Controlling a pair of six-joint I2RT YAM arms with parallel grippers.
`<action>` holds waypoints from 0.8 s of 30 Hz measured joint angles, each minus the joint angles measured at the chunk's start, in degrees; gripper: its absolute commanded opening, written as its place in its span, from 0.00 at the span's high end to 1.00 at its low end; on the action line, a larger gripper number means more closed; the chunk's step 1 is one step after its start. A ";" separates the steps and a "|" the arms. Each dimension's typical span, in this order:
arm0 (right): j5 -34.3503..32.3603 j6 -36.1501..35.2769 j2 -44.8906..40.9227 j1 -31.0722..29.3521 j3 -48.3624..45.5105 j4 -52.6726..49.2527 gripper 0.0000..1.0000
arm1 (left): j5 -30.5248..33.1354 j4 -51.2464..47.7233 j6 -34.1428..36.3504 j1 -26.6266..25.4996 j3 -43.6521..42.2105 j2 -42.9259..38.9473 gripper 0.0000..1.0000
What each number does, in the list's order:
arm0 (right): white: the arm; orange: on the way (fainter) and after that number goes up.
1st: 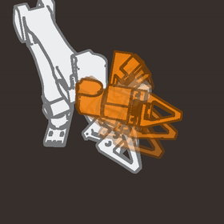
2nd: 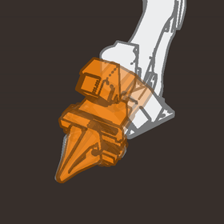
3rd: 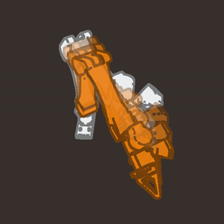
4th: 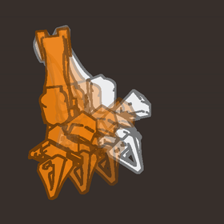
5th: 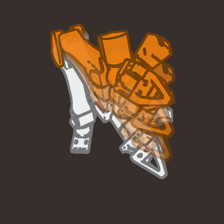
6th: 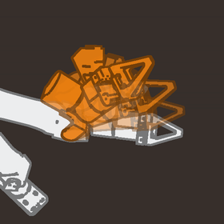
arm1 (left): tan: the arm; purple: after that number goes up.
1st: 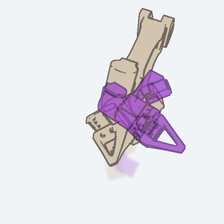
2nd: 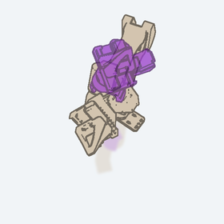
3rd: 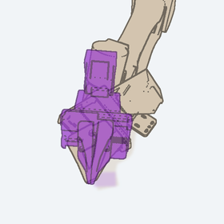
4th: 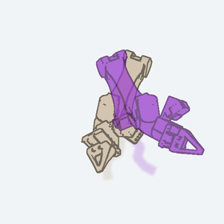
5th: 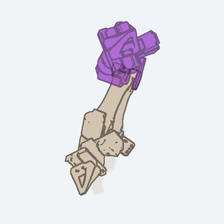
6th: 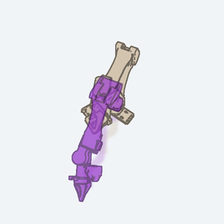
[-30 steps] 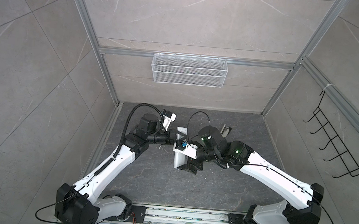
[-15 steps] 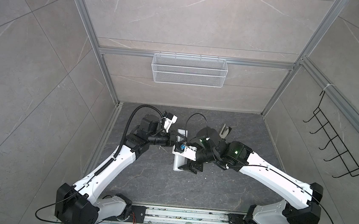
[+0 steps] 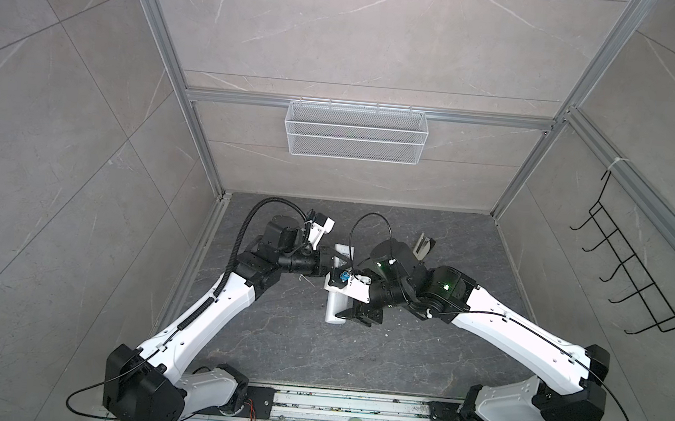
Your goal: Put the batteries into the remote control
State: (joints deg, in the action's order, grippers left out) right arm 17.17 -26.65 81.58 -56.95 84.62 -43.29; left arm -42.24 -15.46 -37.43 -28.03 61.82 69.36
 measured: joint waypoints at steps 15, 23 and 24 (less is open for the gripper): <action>2.67 -0.15 -0.85 -1.60 -0.33 -1.03 0.34 | 1.60 2.08 0.00 0.55 0.00 0.00 1.00; -1.97 4.26 -4.11 -1.60 -1.31 1.55 0.27 | 3.21 1.95 0.00 0.55 0.00 -0.02 1.00; -3.30 6.05 -4.66 -1.60 -1.40 2.38 0.27 | 3.93 1.81 0.00 0.55 0.00 -0.02 1.00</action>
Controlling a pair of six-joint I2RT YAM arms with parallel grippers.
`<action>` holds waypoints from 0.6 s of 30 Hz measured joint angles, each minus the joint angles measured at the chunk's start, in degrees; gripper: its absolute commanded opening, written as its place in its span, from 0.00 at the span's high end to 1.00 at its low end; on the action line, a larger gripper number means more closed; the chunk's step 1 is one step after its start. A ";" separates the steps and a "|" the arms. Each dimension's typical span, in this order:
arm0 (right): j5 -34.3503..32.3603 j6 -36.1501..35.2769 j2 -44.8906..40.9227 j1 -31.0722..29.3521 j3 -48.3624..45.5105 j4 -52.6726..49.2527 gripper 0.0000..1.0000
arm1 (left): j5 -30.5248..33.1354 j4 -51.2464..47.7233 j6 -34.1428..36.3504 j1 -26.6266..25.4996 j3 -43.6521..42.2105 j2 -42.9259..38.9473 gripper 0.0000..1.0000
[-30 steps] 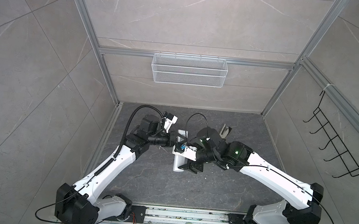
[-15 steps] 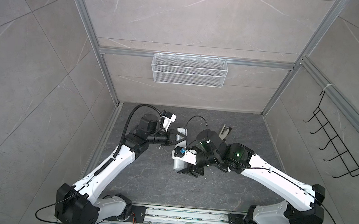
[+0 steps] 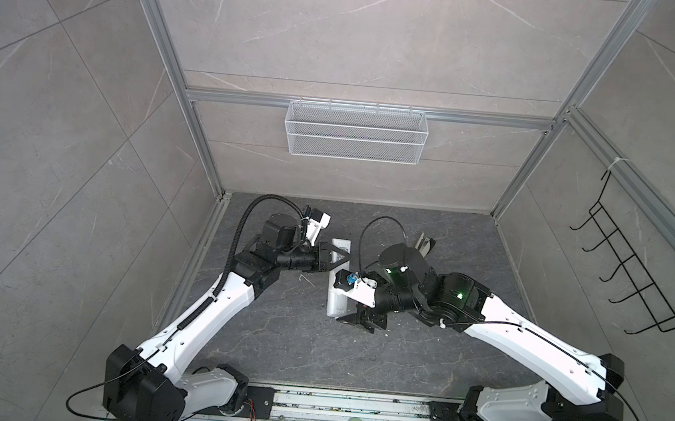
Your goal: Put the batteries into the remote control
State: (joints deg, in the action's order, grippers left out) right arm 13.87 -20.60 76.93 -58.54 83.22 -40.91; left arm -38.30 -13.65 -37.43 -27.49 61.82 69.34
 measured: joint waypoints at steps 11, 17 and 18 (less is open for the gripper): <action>-10.45 25.09 0.24 1.60 0.00 2.34 0.20 | 8.52 -0.28 -0.11 0.00 -0.02 -0.22 1.00; -9.11 36.02 3.30 3.80 -0.76 5.57 0.22 | 12.04 -0.66 -0.17 -0.15 -0.04 -0.87 1.00; -8.76 37.31 4.00 3.98 -0.98 6.19 0.22 | 12.79 -0.96 -0.15 -0.22 -0.07 -1.03 1.00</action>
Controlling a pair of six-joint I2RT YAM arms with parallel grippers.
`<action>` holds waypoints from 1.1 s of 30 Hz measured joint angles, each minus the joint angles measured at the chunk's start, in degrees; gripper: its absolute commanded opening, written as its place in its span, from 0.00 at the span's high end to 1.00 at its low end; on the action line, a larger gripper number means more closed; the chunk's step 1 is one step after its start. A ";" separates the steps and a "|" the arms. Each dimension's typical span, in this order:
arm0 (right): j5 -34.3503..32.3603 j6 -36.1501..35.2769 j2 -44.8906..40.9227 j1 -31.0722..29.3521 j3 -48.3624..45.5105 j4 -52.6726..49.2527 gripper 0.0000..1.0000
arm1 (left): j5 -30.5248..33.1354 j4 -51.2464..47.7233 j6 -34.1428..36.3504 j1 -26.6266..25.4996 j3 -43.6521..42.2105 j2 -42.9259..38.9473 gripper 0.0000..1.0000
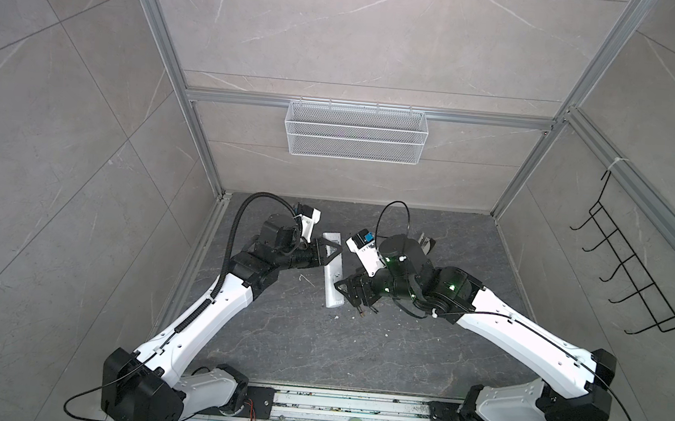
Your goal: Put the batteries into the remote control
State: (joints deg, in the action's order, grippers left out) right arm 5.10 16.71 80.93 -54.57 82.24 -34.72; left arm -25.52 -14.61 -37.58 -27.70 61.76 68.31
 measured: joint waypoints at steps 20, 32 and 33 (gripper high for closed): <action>6.40 8.61 5.35 2.78 -3.85 9.18 0.42 | 8.94 -3.87 1.75 -2.69 -0.15 -0.76 1.00; 9.55 9.92 5.84 3.39 -6.08 12.31 0.50 | 8.87 -3.82 1.99 -2.69 -0.13 -0.57 1.00; 9.70 10.01 5.84 3.41 -6.12 12.37 0.51 | 8.81 -3.80 1.99 -2.69 -0.13 -0.57 1.00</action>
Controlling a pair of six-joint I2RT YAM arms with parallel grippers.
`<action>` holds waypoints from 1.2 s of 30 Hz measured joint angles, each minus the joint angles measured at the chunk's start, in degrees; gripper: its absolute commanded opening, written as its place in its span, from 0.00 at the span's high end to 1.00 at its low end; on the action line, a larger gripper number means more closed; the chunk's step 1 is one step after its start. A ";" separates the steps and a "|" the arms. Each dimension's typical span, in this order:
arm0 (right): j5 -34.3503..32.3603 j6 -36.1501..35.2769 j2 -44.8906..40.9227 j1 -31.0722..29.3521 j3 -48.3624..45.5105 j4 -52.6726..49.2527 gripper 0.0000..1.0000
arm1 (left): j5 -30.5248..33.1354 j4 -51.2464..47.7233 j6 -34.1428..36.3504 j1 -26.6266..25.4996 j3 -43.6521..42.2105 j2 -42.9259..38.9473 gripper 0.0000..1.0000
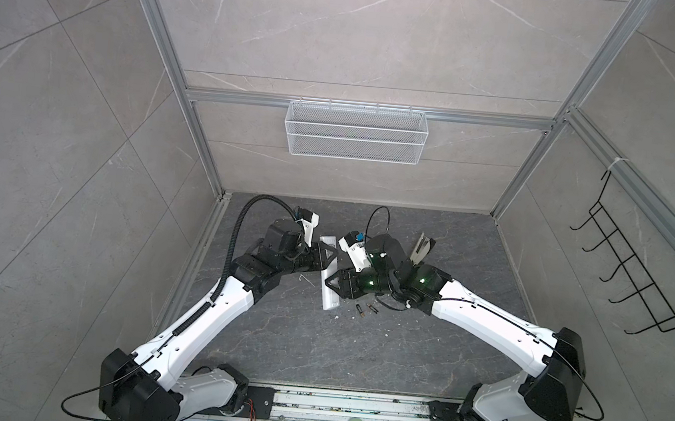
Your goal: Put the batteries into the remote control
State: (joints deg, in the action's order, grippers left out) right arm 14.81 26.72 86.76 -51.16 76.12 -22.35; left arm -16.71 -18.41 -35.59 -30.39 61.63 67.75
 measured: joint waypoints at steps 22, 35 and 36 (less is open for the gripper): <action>1.09 0.55 -0.09 0.50 -0.68 1.20 0.66 | 0.24 0.00 -0.02 0.28 -0.02 0.13 1.00; 1.49 0.50 -0.28 0.61 -0.90 1.46 0.69 | 0.22 0.02 -0.02 0.33 -0.02 0.13 1.00; 1.53 0.50 -0.31 0.61 -0.92 1.49 0.69 | 0.20 0.02 -0.04 0.33 -0.02 0.13 1.00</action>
State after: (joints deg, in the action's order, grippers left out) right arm 16.34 27.22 86.46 -50.54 75.20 -20.86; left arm -16.51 -18.39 -35.64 -30.06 61.60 67.88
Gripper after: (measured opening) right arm 0.310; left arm 0.208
